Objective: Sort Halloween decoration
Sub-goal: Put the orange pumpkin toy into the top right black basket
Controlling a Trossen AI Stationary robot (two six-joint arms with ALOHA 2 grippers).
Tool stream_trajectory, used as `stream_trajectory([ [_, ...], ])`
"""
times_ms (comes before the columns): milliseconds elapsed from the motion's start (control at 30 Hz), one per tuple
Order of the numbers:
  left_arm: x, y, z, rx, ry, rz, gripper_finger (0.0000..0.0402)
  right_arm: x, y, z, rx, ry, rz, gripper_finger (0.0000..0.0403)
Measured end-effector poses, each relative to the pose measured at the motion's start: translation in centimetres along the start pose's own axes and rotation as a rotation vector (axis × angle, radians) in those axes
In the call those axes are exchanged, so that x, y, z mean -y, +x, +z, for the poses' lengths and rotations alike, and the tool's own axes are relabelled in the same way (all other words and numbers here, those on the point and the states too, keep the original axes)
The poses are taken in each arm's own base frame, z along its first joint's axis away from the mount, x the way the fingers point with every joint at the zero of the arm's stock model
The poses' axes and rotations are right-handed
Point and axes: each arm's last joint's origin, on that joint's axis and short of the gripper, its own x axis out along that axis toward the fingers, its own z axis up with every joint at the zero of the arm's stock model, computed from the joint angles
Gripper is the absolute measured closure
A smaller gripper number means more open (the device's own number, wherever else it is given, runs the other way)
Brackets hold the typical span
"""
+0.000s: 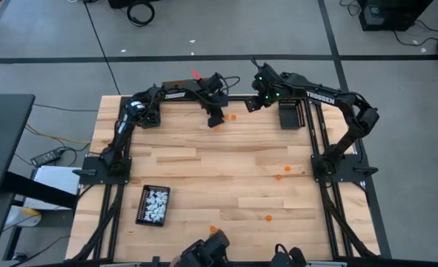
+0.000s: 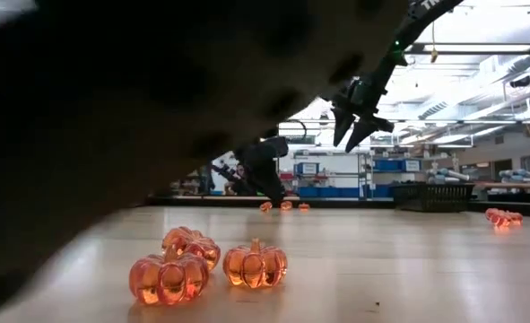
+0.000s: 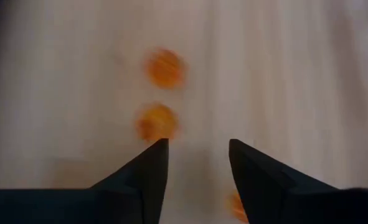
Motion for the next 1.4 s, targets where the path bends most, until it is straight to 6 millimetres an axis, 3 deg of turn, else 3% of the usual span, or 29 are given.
stream_trajectory([
  [167,1.6,0.2,-1.2,-0.144,-0.076,-0.094,0.0252,-1.3,0.8,-0.3,0.0,-0.083,0.014,0.0231],
  [267,1.8,-1.1,-1.3,-0.181,-0.121,-0.098,0.0263,-2.2,3.2,-0.2,0.001,-0.151,0.052,0.0231],
  [400,2.2,-4.5,-0.5,-0.163,-0.202,-0.075,0.027,-3.6,6.9,0.1,0.044,-0.207,0.097,0.0231],
  [533,2.3,-9.1,0.4,-0.086,-0.266,-0.013,0.0272,-3.6,10.3,0.3,0.023,-0.193,0.084,0.0231],
  [700,2.5,-14.5,1.2,0.025,-0.277,0.078,0.0272,-3.2,12.9,0.8,-0.021,-0.211,-0.004,0.0231],
  [833,2.9,-17.1,1.5,0.059,-0.275,0.166,0.0272,-3.2,14.1,1.0,-0.066,-0.237,-0.034,0.0231],
  [967,3.0,-18.0,1.6,0.074,-0.273,0.195,0.0272,-2.9,14.8,0.7,-0.11,-0.261,-0.049,0.0231],
  [1400,3.1,-17.8,1.6,0.064,-0.307,0.202,0.0272,-2.8,14.8,0.8,-0.077,-0.238,-0.112,0.0252],
])
